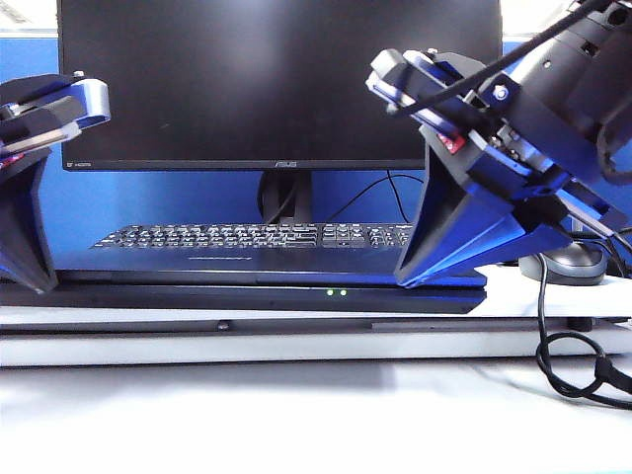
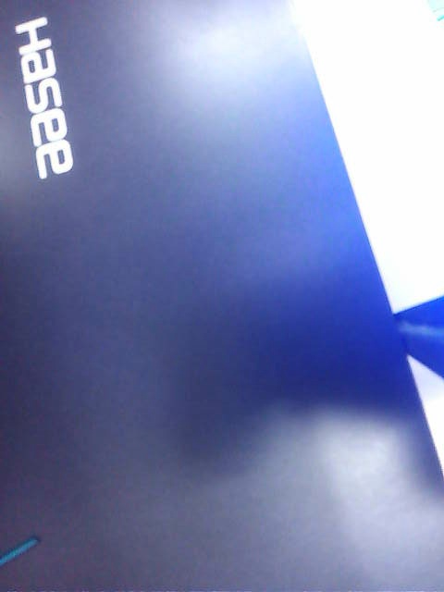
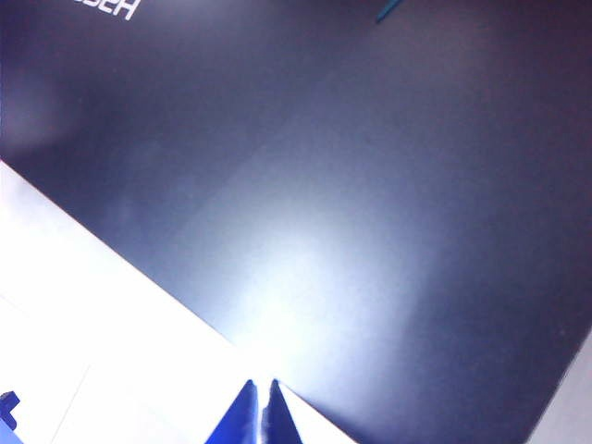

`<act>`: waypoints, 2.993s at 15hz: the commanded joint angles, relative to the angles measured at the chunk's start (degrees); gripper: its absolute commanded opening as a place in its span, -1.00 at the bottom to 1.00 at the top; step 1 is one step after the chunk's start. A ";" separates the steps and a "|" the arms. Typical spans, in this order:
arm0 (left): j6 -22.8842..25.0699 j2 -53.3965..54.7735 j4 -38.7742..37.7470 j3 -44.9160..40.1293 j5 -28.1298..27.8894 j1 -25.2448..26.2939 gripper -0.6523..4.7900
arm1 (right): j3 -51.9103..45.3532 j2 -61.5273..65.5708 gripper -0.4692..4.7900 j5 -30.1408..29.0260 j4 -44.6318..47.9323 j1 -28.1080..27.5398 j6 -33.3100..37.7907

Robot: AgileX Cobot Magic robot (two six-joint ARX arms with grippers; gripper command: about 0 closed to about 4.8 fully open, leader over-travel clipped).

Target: Open the lid of the black laptop.

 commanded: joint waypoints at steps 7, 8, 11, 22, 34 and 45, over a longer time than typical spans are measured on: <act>0.20 0.00 3.10 0.11 -0.74 -0.02 -0.77 | 0.48 -0.17 -0.74 -2.34 2.51 0.00 -0.33; 0.20 0.00 3.08 0.11 -0.74 -0.02 -0.77 | 0.48 -0.17 -0.74 -4.39 2.51 0.00 -0.33; 0.22 0.00 3.10 0.11 -0.74 -0.02 -0.77 | 0.46 -0.17 -0.83 -4.94 1.27 0.22 -0.59; 0.24 0.00 3.26 0.11 -0.72 -0.02 -0.77 | 0.46 -0.15 -0.83 -1.29 0.87 0.04 -1.88; 0.46 0.00 3.26 0.11 -0.52 -0.02 -0.77 | 0.46 1.29 -0.83 0.20 0.79 -0.11 -1.90; 0.46 0.00 3.78 0.11 -0.50 -0.02 -0.77 | 0.46 1.27 -0.83 2.75 4.39 -0.74 -1.92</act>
